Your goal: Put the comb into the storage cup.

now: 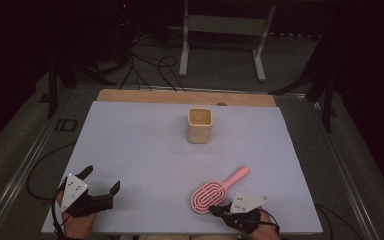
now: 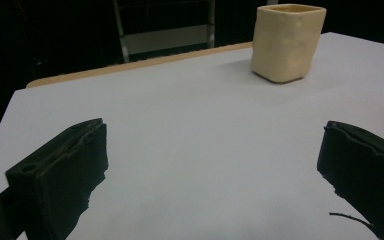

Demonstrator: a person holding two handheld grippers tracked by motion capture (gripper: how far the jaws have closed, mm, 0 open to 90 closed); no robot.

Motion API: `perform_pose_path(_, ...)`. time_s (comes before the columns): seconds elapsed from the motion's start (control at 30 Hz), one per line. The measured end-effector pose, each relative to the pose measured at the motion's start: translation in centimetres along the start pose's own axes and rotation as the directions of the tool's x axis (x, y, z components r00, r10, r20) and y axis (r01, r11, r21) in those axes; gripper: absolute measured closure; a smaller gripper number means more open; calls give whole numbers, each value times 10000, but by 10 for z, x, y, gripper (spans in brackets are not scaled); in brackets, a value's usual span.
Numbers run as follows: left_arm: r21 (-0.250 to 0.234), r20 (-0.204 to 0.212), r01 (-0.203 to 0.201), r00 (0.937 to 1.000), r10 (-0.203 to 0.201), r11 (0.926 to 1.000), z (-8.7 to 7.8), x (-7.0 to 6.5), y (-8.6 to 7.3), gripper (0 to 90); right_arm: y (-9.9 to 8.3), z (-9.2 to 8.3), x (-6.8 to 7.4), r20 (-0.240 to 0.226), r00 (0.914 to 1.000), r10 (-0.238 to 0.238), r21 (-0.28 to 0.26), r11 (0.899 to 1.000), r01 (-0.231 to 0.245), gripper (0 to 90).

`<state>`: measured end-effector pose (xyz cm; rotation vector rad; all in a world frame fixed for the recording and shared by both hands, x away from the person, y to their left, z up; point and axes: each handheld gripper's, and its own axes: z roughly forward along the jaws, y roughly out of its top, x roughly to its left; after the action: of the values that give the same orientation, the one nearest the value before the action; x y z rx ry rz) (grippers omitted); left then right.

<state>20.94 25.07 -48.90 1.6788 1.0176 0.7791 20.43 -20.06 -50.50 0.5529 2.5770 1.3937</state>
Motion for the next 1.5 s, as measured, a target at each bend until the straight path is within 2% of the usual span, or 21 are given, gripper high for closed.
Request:
perform_pose_path(0.13,-2,-3,-5,10000,5,10000,0,0,0,3,4,13,5,15,10000,-84,176,9998,84,898)
perform_pose_path(0.23,2,-12,8,10000,-8,10000,0,0,0,3,5,14,3,-4,9999,-154,178,9997,154,898)
perform_pose_path(0.37,7,-23,3,10000,-3,10000,0,0,0,3,7,20,-3,621,9980,115,293,9995,-134,898)
perform_pose_path(0.47,6,-30,-6,10000,6,10000,0,0,0,3,7,21,-6,809,9964,245,339,9991,-273,899)
perform_pose_path(0.5,8,-31,2,10000,-2,10000,0,0,0,3,7,23,-8,1136,9929,345,451,9982,-398,899)
perform_pose_path(0.73,1,-37,20,10000,-20,10000,-1,0,0,4,5,24,-14,1571,9862,516,706,9955,-634,899)
perform_pose_path(0.77,-1,-33,25,10000,-25,10000,-1,0,0,4,4,24,-15,1724,9831,623,784,9940,-768,899)
perform_pose_path(1.37,-1,-36,-8,10000,8,10000,-1,0,0,4,-1,23,-23,2500,9610,1180,1065,9832,-1484,899)
perform_pose_path(1.5,-12,-37,9,10000,-9,10000,-1,0,0,4,-2,23,-24,2682,9536,1366,1147,9783,-1723,899)
